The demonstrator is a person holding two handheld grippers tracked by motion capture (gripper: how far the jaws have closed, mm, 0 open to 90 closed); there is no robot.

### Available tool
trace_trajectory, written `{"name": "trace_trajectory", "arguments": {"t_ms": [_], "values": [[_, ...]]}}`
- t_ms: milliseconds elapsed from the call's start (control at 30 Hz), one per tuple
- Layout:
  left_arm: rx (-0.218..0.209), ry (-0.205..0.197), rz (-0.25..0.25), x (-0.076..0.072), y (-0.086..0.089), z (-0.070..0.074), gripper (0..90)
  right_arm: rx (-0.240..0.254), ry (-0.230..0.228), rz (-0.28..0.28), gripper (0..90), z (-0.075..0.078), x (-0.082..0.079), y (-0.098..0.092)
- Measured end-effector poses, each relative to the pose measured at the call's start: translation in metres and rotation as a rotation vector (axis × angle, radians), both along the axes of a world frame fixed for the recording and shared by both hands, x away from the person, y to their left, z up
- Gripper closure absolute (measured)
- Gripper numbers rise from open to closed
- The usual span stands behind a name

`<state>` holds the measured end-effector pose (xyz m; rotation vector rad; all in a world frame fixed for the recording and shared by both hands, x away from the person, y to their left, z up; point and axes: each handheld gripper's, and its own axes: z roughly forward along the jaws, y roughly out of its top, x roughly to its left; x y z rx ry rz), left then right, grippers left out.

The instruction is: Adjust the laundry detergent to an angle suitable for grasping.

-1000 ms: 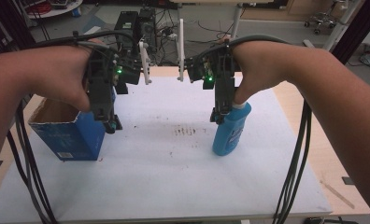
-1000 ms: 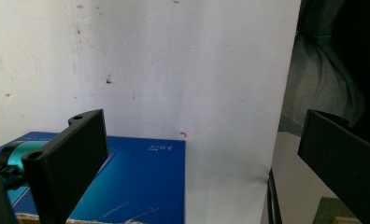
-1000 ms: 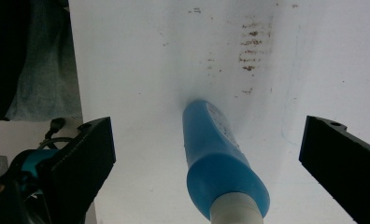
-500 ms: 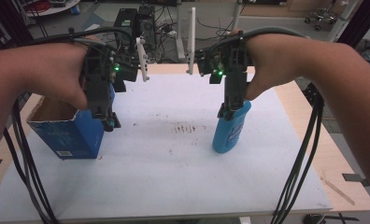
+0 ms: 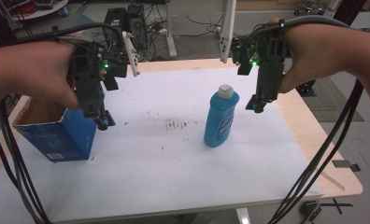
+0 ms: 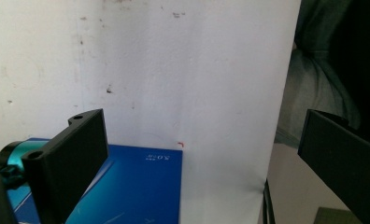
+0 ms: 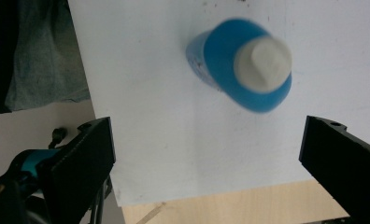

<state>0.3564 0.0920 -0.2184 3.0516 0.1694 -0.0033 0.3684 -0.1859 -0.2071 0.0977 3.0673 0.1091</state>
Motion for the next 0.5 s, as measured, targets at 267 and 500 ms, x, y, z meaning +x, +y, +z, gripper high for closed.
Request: {"name": "trace_trajectory", "arguments": {"t_ms": [267, 500], "values": [[-0.042, 0.005, 0.0, -0.009, -0.01, -0.003, 1.7, -0.008, 0.008, -0.061, 2.7, -0.009, -0.009, -0.033], [-0.127, -0.015, 0.02, -0.017, -0.026, -0.002, 1.7, -0.02, 0.015, -0.076, 2.7, -0.016, -0.015, -0.049]]}}
